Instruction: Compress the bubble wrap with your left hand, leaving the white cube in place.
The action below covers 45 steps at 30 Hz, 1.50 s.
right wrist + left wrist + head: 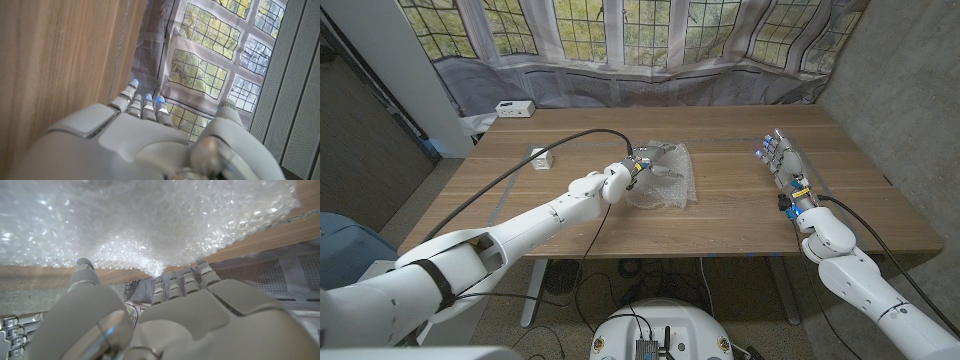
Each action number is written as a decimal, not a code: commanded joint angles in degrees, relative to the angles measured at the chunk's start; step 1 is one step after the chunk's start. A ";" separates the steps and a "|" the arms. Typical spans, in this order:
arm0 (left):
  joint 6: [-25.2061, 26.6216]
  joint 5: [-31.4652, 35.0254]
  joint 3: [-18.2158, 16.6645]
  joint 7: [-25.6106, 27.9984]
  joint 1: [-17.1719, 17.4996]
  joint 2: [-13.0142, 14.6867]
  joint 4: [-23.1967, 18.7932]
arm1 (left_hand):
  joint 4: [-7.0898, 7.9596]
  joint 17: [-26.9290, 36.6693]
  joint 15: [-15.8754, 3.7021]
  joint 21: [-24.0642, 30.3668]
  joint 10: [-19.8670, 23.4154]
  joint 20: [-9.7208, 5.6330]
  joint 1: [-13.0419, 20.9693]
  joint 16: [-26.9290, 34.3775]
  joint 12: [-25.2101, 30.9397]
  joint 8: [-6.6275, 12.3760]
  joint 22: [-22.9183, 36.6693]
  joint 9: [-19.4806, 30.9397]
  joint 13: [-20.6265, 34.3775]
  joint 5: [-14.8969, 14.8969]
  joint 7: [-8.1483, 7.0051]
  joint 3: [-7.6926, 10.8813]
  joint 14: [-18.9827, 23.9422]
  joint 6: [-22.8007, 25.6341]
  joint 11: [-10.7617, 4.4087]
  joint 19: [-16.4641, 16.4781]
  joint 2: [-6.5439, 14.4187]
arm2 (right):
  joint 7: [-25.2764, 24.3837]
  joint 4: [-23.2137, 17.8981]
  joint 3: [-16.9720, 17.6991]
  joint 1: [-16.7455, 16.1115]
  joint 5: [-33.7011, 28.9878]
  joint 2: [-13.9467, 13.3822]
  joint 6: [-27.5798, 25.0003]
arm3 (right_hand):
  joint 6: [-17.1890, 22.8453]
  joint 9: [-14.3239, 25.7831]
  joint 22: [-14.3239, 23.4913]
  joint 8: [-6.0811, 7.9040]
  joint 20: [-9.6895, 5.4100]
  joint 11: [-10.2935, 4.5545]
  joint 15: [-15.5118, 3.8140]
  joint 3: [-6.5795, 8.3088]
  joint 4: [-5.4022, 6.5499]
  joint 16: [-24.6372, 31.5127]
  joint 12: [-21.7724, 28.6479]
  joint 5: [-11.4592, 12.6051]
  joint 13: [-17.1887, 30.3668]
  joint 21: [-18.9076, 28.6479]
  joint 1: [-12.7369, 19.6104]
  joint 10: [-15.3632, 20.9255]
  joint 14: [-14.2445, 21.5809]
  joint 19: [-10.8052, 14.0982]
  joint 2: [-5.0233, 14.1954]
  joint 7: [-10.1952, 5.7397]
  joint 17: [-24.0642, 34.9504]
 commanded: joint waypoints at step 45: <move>5.81 -4.81 1.75 -8.89 -1.72 -0.72 -0.73 | -2.37 2.41 -6.07 10.69 20.57 -5.50 50.13 5.48 7.58 5.89 -0.11 2.49 4.80 -1.52 4.18 14.36 27.54 21.42 -2.75 48.92 8.97 | -0.11 1.30 -1.02 1.01 0.08 0.82 -0.43 | 0.69 0.33 0.21 0.14 1.15 0.05 0.31 0.20 -0.32 -0.05 0.20 -0.04 0.26 -0.21 0.69 1.25 0.56 -0.34 0.09 -0.36 0.21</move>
